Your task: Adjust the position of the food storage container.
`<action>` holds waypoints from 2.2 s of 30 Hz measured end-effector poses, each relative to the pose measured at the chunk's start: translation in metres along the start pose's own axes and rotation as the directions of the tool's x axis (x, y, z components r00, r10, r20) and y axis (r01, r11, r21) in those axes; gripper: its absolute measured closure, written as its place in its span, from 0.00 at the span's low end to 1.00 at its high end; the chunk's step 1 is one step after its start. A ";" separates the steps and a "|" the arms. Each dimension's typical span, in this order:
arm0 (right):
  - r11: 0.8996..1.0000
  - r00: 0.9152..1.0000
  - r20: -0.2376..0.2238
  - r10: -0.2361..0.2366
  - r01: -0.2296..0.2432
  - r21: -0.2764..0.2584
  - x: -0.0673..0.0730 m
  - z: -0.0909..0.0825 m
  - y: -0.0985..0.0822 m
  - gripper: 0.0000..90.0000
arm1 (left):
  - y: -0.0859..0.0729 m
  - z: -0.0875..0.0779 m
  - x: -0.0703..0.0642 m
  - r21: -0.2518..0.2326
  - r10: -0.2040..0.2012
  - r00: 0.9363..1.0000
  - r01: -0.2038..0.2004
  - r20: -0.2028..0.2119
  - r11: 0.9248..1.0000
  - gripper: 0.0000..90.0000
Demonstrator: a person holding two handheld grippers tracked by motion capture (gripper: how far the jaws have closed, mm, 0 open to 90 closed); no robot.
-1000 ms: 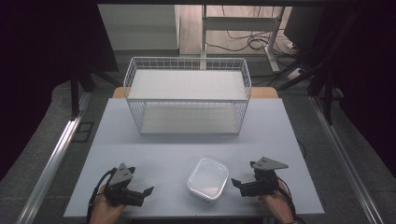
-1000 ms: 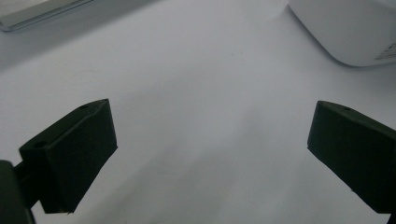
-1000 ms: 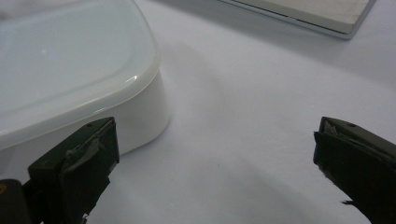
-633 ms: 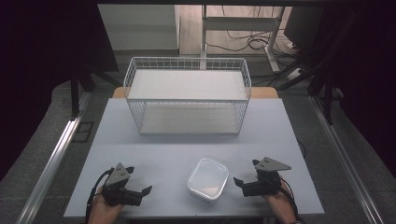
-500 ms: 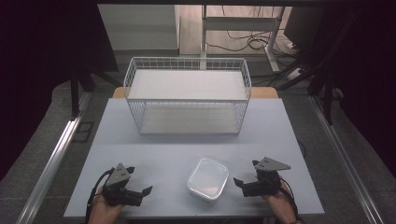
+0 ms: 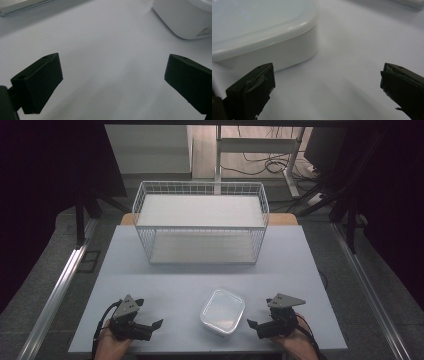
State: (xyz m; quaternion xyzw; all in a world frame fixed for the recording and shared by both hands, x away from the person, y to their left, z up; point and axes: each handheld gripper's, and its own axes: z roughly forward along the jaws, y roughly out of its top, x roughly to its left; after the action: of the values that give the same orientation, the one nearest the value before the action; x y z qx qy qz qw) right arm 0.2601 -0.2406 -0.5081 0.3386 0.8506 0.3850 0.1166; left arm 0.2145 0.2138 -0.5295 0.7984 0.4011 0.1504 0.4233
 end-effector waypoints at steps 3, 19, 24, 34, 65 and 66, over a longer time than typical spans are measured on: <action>0.999 0.999 -0.032 0.012 -0.011 0.034 0.009 -0.002 0.002 0.33 | 0.000 0.000 0.001 0.003 -0.003 1.000 0.003 0.000 1.000 0.02; 0.981 0.955 -0.245 -0.165 0.186 0.064 0.046 0.007 0.006 1.00 | 0.001 0.004 -0.001 0.029 -0.004 1.000 0.004 0.002 1.000 0.02; 0.976 0.940 -0.285 -0.189 0.211 0.049 0.059 0.019 0.014 1.00 | 0.002 0.006 -0.001 0.037 -0.005 1.000 0.005 0.000 0.999 0.03; 0.971 0.934 -0.289 -0.209 0.234 0.053 0.081 0.041 0.036 1.00 | 0.002 0.006 -0.001 0.062 -0.013 1.000 0.013 -0.007 0.998 0.02; 0.992 0.988 -0.103 -0.111 0.117 0.052 0.017 0.043 0.048 1.00 | 0.029 0.037 -0.053 0.064 0.071 0.978 -0.084 0.196 0.994 0.65; 0.992 0.988 -0.105 -0.111 0.117 0.052 0.018 0.043 0.048 1.00 | 0.032 0.041 -0.055 0.070 0.063 0.975 -0.080 0.214 0.994 0.71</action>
State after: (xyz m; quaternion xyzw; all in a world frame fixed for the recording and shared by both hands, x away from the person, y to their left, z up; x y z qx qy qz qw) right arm 0.2897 -0.1815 -0.5011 0.2725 0.8842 0.3697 0.0851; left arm 0.2197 0.1382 -0.5237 0.8398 0.3304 0.0642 0.4260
